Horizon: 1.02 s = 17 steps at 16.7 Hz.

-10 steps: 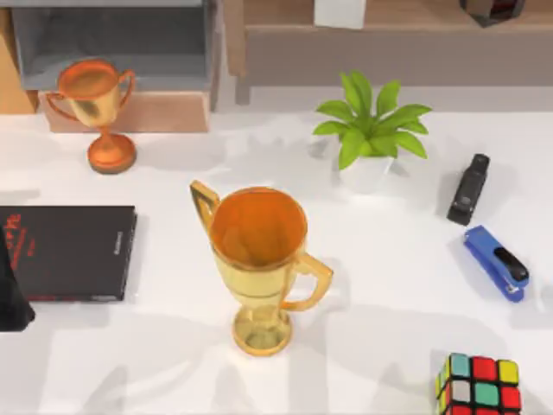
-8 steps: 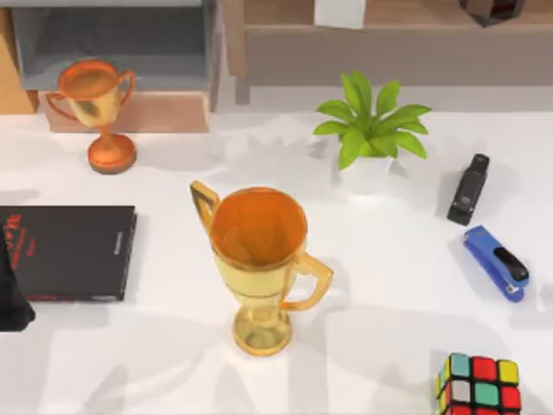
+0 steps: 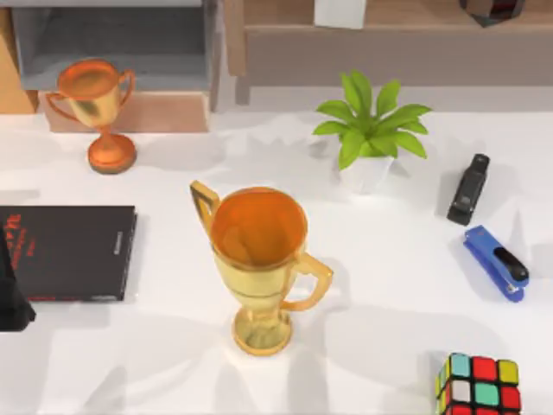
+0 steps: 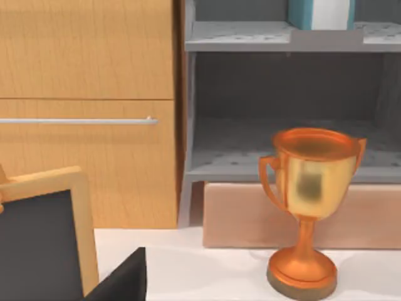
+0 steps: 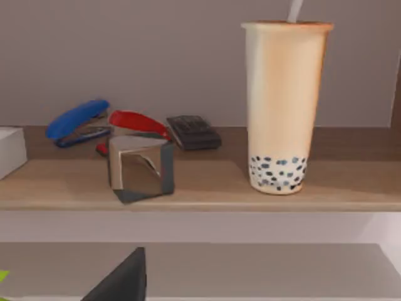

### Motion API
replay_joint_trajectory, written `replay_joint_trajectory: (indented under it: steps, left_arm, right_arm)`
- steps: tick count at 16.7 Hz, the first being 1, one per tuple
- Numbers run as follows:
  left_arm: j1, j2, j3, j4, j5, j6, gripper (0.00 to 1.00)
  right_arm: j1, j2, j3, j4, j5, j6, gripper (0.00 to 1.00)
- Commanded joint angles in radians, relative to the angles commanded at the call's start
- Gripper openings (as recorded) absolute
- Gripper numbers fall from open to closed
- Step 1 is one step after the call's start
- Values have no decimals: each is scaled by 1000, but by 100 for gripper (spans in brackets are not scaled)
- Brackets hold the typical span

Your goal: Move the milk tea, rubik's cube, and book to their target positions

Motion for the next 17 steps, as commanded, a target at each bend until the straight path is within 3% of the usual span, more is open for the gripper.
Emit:
replay_joint_trajectory:
  steps: [10,17]
  left_arm:
    - [0,0,0,0,0,0,100]
    - [0,0,0,0,0,0,100]
  right_arm:
    - [-76,1016,495,408,-57,-10,100]
    - [-104,1369,714,591,-83,1,100]
